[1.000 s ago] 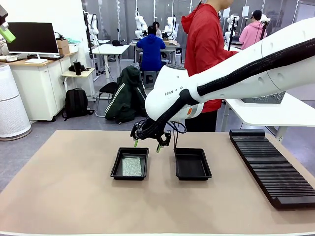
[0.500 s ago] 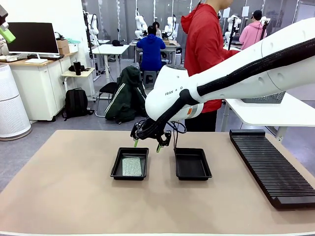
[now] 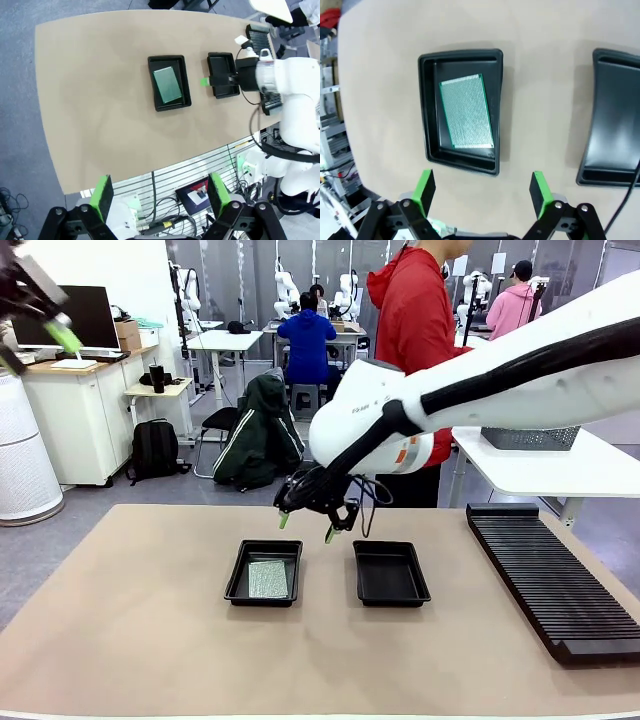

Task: Inspect and transfer BCBs to ESD trays.
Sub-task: Pick up the ESD tray and place it on the left side of the table.

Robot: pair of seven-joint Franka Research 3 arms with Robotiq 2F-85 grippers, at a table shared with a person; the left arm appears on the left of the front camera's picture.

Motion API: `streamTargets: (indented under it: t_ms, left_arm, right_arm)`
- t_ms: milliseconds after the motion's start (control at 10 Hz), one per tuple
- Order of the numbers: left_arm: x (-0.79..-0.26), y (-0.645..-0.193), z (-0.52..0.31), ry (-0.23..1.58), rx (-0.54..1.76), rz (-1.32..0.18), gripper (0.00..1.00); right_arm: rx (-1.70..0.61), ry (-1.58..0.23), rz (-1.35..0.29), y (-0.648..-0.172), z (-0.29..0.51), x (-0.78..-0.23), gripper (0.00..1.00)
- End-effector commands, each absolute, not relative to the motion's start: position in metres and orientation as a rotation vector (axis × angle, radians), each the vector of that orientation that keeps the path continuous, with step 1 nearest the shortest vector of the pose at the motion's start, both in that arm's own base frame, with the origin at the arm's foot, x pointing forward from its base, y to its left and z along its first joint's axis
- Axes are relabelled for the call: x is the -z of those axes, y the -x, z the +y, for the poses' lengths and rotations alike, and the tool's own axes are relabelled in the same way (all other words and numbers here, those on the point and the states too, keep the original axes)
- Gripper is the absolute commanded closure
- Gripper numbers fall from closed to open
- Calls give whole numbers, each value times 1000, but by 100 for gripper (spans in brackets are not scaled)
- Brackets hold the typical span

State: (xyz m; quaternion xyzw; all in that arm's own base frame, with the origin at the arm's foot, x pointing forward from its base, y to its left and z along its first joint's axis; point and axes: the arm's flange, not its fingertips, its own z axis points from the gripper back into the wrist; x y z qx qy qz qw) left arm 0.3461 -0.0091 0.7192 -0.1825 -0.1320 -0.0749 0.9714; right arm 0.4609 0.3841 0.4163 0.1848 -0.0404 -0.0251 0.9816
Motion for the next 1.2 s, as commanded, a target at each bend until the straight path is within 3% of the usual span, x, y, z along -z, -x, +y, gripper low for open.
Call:
streamTargets:
  t_ms: [0,500,1100]
  left_arm:
    - [-689,-362,-58,317,154,-254,0]
    - [-570,-405,-164,243,120,-215,0]
    - [-454,-448,-215,174,88,-116,0]
  right_arm:
    - [41,-464,-75,-442,340,-423,0]
    - [20,-591,-48,-447,286,-424,0]
    - [48,-553,-63,-453,298,-432,0]
